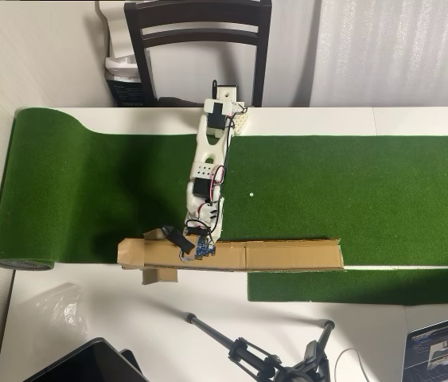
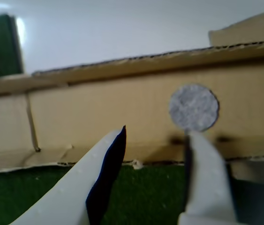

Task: Pick up the golf ball and place it on the gray mark at the back.

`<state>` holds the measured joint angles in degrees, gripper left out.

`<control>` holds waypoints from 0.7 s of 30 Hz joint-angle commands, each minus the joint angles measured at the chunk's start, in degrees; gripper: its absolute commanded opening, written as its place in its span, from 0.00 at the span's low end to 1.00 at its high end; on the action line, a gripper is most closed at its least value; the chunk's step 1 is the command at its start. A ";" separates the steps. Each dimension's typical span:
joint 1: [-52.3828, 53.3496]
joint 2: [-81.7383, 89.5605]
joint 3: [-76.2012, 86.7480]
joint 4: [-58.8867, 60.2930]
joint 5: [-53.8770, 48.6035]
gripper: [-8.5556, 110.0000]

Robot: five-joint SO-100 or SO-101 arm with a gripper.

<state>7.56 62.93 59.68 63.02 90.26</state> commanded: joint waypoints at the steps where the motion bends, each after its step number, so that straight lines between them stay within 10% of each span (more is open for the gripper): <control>1: 0.00 3.52 -6.33 0.26 0.00 0.18; 21: -0.70 20.57 -7.12 18.19 -1.41 0.16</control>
<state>7.56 74.62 58.54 76.82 88.68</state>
